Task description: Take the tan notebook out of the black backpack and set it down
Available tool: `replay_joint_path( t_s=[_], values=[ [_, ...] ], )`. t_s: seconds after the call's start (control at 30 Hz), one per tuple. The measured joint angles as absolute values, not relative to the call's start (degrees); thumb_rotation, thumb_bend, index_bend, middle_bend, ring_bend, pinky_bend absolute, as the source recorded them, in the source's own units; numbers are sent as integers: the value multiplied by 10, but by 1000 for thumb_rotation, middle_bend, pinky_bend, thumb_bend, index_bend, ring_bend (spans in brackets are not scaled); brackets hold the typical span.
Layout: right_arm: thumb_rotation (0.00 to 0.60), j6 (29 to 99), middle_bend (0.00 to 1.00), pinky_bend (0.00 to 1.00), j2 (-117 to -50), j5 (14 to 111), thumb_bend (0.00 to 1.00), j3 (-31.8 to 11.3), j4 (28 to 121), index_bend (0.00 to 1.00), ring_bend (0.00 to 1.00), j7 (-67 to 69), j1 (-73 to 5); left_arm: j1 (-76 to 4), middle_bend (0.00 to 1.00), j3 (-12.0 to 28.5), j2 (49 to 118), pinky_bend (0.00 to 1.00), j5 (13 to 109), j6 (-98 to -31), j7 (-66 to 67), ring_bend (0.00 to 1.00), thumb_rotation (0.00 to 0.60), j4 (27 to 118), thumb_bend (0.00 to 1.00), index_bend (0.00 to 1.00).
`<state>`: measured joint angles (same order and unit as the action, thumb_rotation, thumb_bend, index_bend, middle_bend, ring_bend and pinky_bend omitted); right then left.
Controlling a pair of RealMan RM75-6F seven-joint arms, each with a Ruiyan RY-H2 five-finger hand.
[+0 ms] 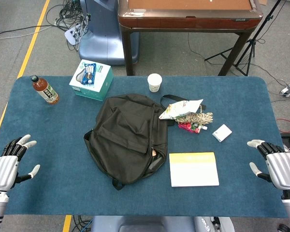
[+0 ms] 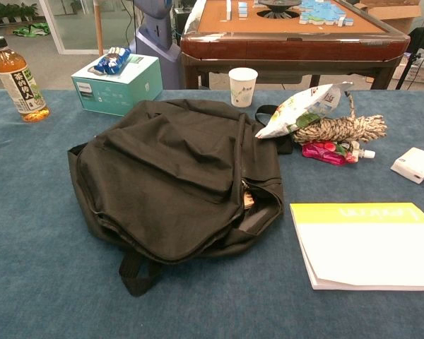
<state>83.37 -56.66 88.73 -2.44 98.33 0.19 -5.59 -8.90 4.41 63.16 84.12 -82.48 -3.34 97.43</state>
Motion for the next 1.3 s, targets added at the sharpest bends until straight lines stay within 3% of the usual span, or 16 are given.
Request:
replay_joint_path(
  t_s=[0.53,0.8,1.3],
  values=[
    [600,850,281,404,-521,878,306,-55,1020,297,287,-7,-65,-164,90,33,647,54,926,-750,-124,70,600,912,254,226],
    [600,848,281,404,-510,871,306,-60,1038,297,287,-24,-68,-240,88,20,708,54,1002,-705,-165,62,600,827,253,215],
    [600,853,281,404,-510,870,306,-54,1039,297,287,-26,-60,-321,18,-1,800,46,1023,-642,-145,4,600,758,252,161]
  ],
)
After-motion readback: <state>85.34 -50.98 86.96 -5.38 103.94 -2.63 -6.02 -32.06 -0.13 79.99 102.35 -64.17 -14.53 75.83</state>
